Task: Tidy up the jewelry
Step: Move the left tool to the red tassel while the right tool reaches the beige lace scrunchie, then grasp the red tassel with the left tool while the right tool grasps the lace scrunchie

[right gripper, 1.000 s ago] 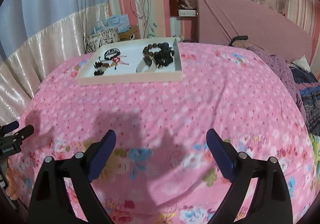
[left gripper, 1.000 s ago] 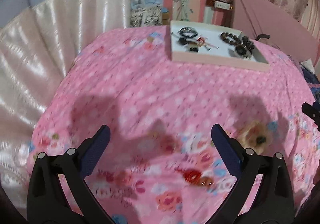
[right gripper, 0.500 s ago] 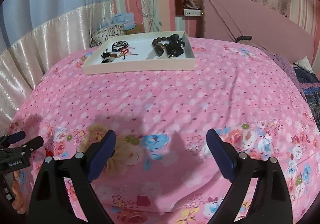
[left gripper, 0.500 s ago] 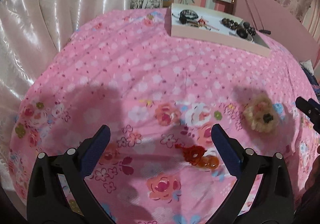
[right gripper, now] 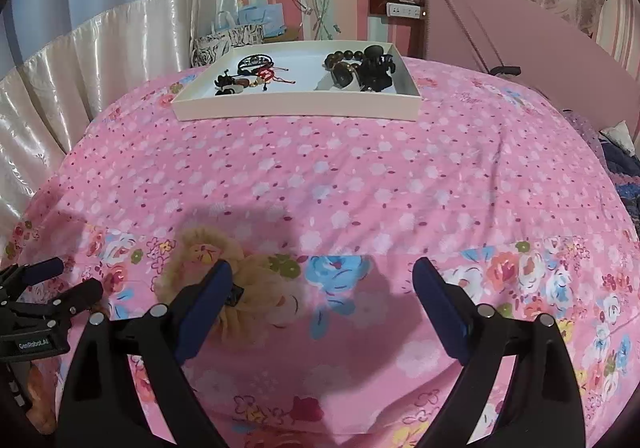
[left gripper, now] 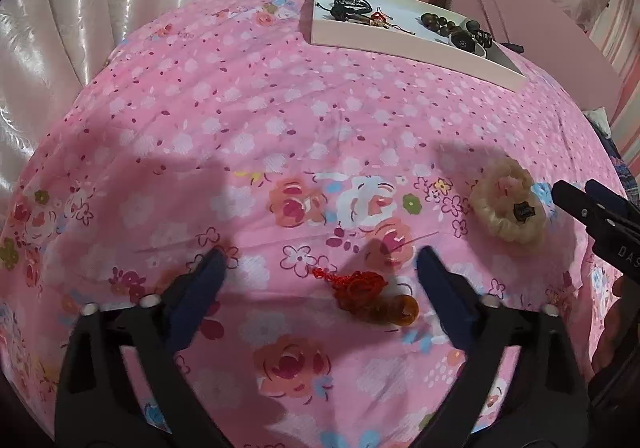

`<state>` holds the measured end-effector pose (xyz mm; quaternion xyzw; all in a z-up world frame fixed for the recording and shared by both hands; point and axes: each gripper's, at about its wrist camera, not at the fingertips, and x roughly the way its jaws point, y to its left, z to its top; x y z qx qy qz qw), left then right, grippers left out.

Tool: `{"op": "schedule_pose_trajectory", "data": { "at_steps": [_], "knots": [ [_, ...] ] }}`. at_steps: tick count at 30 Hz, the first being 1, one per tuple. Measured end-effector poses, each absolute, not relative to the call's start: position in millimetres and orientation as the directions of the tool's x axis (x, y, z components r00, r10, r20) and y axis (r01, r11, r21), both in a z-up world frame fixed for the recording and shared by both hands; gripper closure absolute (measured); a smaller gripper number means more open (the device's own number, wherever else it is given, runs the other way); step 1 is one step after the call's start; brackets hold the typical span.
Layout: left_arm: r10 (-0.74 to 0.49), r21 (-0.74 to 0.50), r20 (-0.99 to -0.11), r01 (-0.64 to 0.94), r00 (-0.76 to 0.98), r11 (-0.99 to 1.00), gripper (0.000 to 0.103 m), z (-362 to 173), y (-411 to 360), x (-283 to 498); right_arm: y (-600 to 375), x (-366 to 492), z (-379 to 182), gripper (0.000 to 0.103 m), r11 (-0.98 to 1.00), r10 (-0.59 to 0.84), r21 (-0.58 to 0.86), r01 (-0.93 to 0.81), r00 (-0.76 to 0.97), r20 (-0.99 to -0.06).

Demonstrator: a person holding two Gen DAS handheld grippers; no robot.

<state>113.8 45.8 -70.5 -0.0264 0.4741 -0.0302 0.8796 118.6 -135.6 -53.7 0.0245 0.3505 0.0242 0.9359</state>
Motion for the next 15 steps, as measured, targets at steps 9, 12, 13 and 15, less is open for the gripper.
{"op": "schedule_pose_trajectory", "data": {
  "at_steps": [9,12,13,15],
  "knots": [
    [-0.111,-0.099,-0.845,0.050,0.523,0.994,0.043,-75,48,109,-117,127,-56,0.012,0.998,0.061,0.023,-0.061,0.750,-0.658],
    [-0.113,-0.096,-0.844,0.060,0.524,0.994,0.047,-76,46,107,-113,130,-58,0.015,0.997,0.063,0.017,-0.069,0.742,-0.667],
    [-0.111,-0.091,-0.843,0.064,0.526,0.994,0.048,-76,45,106,-112,131,-60,0.016,0.997,0.063,0.013,-0.074,0.737,-0.673],
    [-0.105,-0.081,-0.841,0.069,0.530,0.994,0.050,-77,43,105,-109,133,-64,0.022,0.997,0.066,0.011,-0.081,0.722,-0.688]
  ]
}}
